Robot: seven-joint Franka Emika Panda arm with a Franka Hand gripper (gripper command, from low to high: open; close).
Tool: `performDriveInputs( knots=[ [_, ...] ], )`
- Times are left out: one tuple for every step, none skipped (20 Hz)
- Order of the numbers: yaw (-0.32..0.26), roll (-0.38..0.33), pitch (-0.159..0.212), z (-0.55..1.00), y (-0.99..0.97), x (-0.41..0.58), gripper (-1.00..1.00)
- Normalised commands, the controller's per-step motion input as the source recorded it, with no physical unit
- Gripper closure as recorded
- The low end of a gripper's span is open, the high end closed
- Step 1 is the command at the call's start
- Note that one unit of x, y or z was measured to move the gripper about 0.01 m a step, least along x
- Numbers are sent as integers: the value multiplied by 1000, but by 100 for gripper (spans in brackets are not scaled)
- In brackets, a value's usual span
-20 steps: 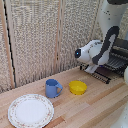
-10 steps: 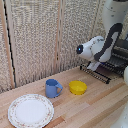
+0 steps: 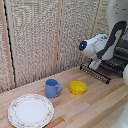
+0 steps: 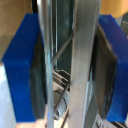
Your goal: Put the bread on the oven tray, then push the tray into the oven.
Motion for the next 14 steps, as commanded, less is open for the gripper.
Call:
performDriveInputs(
  knots=[
    [26,74,78,594,-900,-234,100],
    [21,59,55,480,-949,-251,100],
    [14,35,30,446,-1000,-263,100],
    [15,23,3,420,-1000,-257,100],
    [13,18,0,426,-1000,-234,100],
    [4,10,0,400,-1000,-234,100],
    [3,6,0,406,-1000,-231,100],
    [2,0,0,423,-1000,-223,100],
    [0,0,0,400,-1000,-223,100],
    [0,0,0,400,-1000,-223,100],
    [0,0,0,369,-1000,-211,100],
    [0,0,0,346,-1000,-206,100],
    [1,0,0,309,-1000,-194,100],
    [2,0,0,303,-1000,-177,100]
  ],
)
